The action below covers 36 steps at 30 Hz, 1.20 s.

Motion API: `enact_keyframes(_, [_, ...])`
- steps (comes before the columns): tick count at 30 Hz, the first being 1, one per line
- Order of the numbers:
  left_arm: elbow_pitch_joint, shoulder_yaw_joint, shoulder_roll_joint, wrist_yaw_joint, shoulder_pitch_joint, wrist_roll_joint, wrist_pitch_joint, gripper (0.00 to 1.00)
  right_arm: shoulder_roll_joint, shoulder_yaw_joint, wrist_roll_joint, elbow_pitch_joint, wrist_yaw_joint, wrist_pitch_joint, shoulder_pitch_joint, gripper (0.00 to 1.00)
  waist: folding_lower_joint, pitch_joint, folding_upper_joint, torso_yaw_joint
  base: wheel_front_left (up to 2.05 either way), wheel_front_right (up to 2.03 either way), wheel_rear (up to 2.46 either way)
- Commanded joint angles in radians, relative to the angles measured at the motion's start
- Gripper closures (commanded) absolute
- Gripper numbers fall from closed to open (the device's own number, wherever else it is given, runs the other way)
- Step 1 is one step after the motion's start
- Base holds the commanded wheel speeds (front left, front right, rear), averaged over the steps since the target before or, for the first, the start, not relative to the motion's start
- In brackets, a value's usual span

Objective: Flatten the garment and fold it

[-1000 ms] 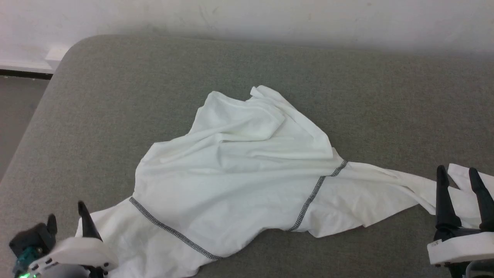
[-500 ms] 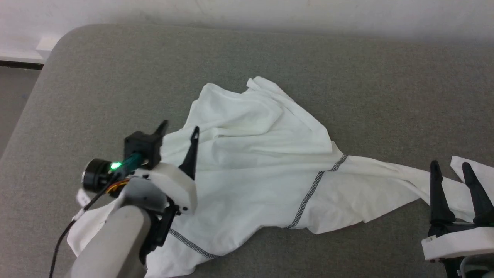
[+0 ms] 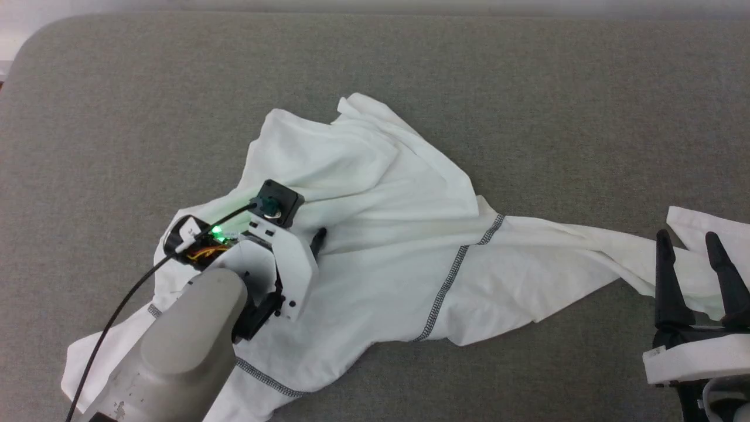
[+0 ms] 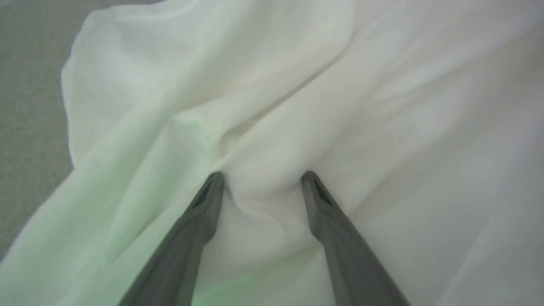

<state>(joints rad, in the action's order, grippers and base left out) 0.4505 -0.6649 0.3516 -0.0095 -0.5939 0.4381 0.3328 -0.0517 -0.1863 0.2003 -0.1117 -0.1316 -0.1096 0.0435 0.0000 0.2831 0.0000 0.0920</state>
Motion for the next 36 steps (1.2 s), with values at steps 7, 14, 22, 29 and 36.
enact_keyframes(7, [0.035,0.017,-0.011,-0.002,-0.079,-0.016,-0.113,1.0,0.001,-0.01,-0.005,-0.013,0.001,0.002,-0.015,0.0,0.0,0.028,0.0,-0.016,0.0,0.0,0.0])
enact_keyframes(14, [-0.048,0.079,0.05,-0.002,-0.279,-0.056,-0.182,1.0,0.001,0.005,-0.006,-0.028,0.001,0.003,-0.036,0.0,0.0,0.071,0.0,-0.04,0.0,0.0,0.0])
enact_keyframes(22, [0.01,0.133,0.107,-0.001,-0.381,-0.052,-0.198,0.51,0.001,0.02,0.001,-0.021,0.001,-0.009,-0.06,0.0,0.0,0.14,0.0,-0.096,0.0,0.0,0.0])
enact_keyframes(29, [0.111,0.16,0.063,0.002,-0.341,0.009,-0.258,0.0,0.001,0.018,0.001,-0.006,0.001,-0.026,-0.07,0.0,0.0,0.158,0.0,-0.1,0.0,0.0,0.0])
enact_keyframes(36, [-0.018,0.239,0.044,0.01,-0.316,0.061,-0.47,0.0,0.001,0.024,-0.004,0.012,0.001,-0.024,-0.06,0.0,0.0,0.092,0.0,-0.067,0.0,0.0,0.0])
